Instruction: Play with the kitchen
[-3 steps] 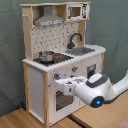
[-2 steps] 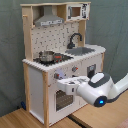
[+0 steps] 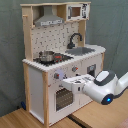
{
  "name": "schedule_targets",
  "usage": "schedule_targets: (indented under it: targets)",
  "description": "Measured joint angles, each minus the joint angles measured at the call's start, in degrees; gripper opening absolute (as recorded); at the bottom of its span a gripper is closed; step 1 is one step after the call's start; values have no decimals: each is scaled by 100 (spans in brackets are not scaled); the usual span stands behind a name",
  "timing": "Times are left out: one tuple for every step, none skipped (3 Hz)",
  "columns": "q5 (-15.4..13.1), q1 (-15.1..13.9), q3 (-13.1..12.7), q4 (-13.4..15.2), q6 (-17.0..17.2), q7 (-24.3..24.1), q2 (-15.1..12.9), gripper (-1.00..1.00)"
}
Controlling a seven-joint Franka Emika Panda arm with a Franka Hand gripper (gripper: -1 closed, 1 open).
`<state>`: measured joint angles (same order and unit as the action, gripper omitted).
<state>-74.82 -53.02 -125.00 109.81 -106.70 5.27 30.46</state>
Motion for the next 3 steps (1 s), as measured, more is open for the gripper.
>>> schedule_targets:
  targets:
    - [-433,67,-4,312,-25,-105,-376,100]
    - [-879,69,-8,560,-112,-129,-690,100]
    - [-1263,35,5,939,-148,-377,-697,100]
